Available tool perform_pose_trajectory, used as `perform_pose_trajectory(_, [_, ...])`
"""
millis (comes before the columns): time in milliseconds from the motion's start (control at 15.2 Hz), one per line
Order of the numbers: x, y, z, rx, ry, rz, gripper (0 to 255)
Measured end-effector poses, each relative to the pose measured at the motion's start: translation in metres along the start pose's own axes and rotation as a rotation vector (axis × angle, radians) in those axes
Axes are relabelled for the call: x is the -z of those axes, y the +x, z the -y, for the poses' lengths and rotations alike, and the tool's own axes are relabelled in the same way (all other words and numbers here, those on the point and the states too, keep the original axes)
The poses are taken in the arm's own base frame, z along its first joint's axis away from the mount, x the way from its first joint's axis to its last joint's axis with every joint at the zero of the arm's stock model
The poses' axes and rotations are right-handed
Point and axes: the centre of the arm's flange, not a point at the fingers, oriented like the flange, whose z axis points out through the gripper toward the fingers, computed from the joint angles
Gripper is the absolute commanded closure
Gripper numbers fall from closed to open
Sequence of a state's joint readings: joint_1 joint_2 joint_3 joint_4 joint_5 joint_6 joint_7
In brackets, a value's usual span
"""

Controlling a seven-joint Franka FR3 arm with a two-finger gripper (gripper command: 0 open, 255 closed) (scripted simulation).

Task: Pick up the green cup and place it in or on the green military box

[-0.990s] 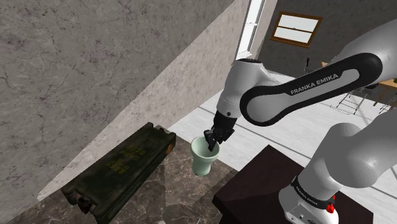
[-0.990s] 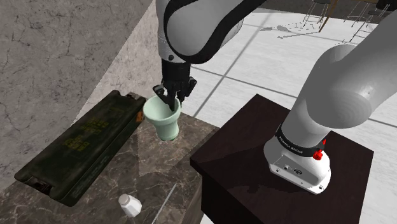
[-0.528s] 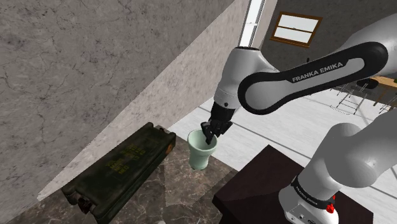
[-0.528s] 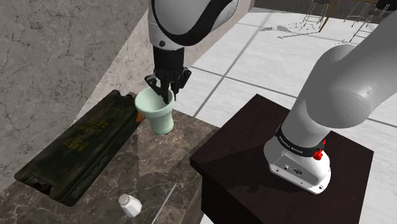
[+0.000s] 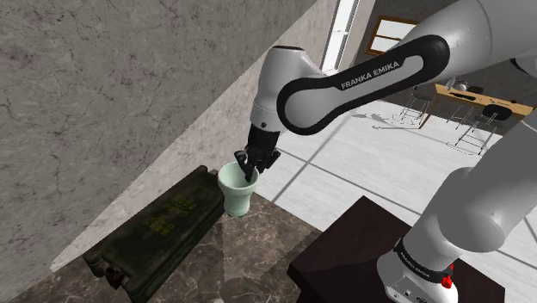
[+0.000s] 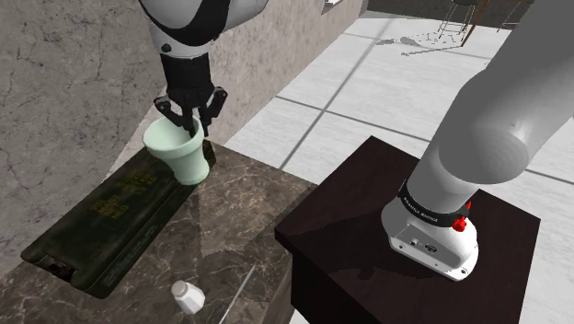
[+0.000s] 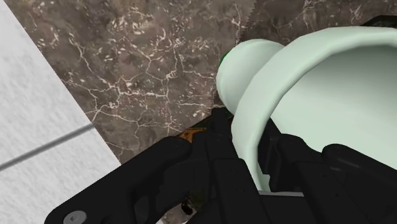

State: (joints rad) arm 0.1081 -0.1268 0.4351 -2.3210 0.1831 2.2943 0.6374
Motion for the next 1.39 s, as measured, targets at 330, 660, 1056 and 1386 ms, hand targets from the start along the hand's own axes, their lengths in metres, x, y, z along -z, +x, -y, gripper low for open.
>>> perform_pose_trajectory(330, [0.002,0.047,0.046,0.0,0.001,0.001,255])
perform_pose_trajectory(660, [0.002,0.096,0.094,0.0,0.001,0.001,255])
perform_pose_trajectory(1056, [0.004,0.144,0.144,-0.001,0.001,0.0,255])
perform_pose_trajectory(1386, [-0.02,0.147,0.143,-0.001,0.0,0.0,255])
